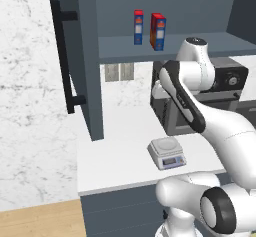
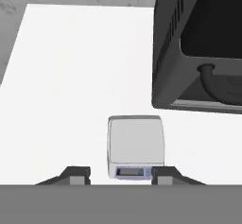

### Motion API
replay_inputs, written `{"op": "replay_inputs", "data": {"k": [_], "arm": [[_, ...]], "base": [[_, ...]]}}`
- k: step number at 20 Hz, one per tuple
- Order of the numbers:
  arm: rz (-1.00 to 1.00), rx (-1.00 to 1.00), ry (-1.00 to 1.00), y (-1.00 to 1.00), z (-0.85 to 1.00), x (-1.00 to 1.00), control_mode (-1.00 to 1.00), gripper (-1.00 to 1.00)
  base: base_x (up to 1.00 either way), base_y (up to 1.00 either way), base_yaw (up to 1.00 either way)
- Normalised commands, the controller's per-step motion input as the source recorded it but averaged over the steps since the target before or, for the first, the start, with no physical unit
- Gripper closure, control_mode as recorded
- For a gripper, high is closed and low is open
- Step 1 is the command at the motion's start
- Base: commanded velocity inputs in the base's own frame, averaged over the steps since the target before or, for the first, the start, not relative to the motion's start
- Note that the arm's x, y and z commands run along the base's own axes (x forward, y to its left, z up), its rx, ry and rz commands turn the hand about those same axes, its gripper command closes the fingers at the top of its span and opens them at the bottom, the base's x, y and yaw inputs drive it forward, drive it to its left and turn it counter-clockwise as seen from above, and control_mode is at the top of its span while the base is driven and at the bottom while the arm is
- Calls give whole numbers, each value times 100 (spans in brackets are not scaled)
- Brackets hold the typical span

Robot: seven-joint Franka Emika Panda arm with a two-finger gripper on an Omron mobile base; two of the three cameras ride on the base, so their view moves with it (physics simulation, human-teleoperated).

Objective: Pick the boxed food and place it on the digital scale for weighing, and close the cabinet.

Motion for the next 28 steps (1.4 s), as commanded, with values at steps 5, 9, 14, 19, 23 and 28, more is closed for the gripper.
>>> {"op": "replay_inputs", "data": {"k": [5, 9, 14, 19, 23, 28], "arm": [[0, -1, -8, 0, 0, -42, -100, -100], [0, -3, -36, 4, 24, -53, -100, -100], [0, -1, -38, 0, 81, -41, -100, -100], [0, -15, -12, 7, 100, -13, -100, -100], [-6, -21, -36, 0, 100, -1, -100, -100], [-4, -9, -31, -2, 95, 0, -100, -100]], "base": [[0, 0, 0], [0, 0, 0], [0, 0, 0], [0, 0, 0], [0, 0, 0], [0, 0, 0]]}}
